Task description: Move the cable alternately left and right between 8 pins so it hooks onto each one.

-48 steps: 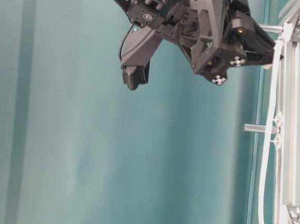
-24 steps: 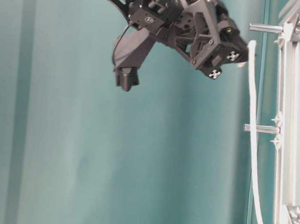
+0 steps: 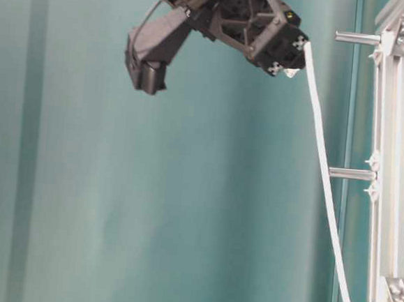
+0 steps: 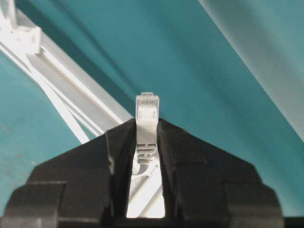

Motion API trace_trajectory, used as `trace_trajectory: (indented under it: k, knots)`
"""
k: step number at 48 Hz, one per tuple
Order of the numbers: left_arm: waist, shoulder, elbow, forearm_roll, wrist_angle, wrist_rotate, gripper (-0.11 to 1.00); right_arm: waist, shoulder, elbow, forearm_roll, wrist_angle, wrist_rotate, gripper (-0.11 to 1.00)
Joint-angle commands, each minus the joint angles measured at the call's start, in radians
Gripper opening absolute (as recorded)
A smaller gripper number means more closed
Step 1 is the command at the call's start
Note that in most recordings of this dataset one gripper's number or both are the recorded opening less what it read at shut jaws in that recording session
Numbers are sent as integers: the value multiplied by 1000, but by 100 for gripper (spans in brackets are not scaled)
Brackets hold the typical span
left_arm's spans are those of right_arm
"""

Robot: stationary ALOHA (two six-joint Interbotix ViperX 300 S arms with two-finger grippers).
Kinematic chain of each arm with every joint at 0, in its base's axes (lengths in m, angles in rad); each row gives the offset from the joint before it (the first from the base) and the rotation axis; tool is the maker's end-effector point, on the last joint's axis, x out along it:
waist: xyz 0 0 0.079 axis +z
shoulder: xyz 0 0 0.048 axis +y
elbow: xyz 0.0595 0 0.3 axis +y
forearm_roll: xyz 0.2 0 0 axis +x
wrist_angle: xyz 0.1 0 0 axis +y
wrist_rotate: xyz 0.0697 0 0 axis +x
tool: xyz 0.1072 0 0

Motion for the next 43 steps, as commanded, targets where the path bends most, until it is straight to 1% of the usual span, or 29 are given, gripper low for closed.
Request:
trace_trajectory:
  k: [1,8,13,17,21,25,29,30,35,39,43]
  knots:
    - [-2,8,-9,3,-5,-2,70,2,-43,14,-8,-54,3,16]
    - [-3,8,-9,3,-5,-2,70,-15,-63,77,-11,-69,3,16]
    - [-3,8,-9,3,-5,-2,70,-46,-95,132,-23,-114,-3,16]
    - [-3,8,-9,3,-5,-2,70,-95,-115,167,-46,-176,-8,16]
    - [-3,8,-9,3,-5,-2,70,-149,-118,181,-69,-212,-21,16]
    - [-3,8,-9,3,-5,-2,70,-192,-112,186,-95,-241,-64,16]
    - [-3,8,-9,3,-5,-2,70,-219,-103,183,-141,-259,-126,16]
    - [-3,8,-9,3,-5,-2,70,-227,-98,179,-160,-264,-149,16]
    - [-3,8,-9,3,-5,-2,70,-242,-89,173,-221,-265,-209,16]
    - [-3,8,-9,3,-5,-2,70,-252,-83,173,-268,-264,-233,16]
    - [-3,8,-9,3,-3,-2,70,-267,-75,175,-316,-270,-238,16]
